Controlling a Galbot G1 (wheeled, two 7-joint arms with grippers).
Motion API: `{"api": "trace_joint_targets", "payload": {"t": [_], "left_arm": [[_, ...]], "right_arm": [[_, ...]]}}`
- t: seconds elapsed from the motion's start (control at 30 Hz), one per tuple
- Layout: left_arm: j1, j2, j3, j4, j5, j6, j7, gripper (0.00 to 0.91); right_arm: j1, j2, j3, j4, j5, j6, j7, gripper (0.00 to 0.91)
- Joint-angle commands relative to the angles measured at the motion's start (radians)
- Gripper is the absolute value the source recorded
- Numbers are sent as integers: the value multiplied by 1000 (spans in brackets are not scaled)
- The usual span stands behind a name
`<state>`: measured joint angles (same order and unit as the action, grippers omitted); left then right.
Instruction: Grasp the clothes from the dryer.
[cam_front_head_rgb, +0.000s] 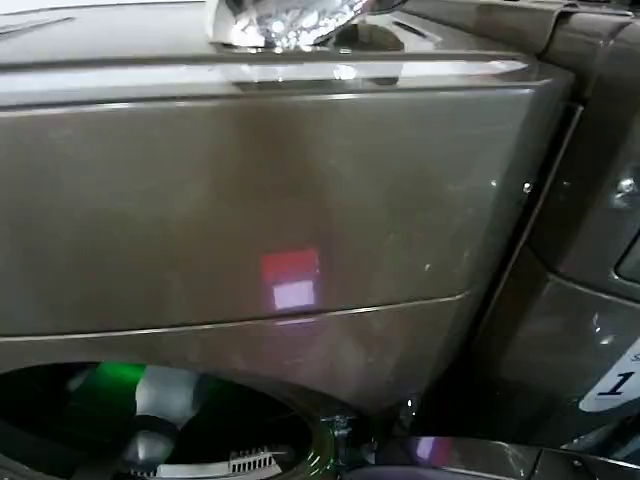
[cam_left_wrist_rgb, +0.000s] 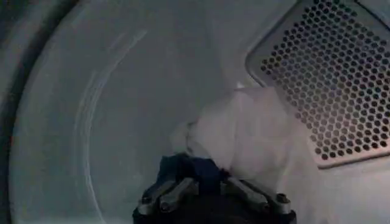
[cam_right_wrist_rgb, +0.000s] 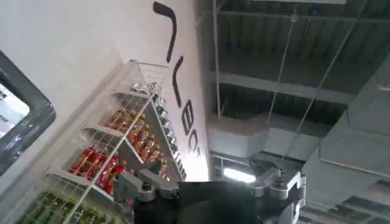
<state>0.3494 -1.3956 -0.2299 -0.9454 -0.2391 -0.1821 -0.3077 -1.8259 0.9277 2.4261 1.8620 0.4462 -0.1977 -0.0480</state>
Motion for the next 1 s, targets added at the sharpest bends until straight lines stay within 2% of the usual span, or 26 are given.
{"api": "trace_joint_targets", "payload": {"t": [0.03, 0.33, 1.0], "left_arm": [[-5, -11, -6, 13, 14, -10, -43, 0], [-20, -13, -5, 25, 14, -13, -36, 0], [-26, -14, -6, 26, 11, -13, -25, 0]], "right_arm": [[1, 1, 1, -1, 6, 5, 2, 907], [3, 0, 7, -8, 6, 15, 2, 907], [-16, 0, 58, 3, -20, -25, -28, 907]]}}
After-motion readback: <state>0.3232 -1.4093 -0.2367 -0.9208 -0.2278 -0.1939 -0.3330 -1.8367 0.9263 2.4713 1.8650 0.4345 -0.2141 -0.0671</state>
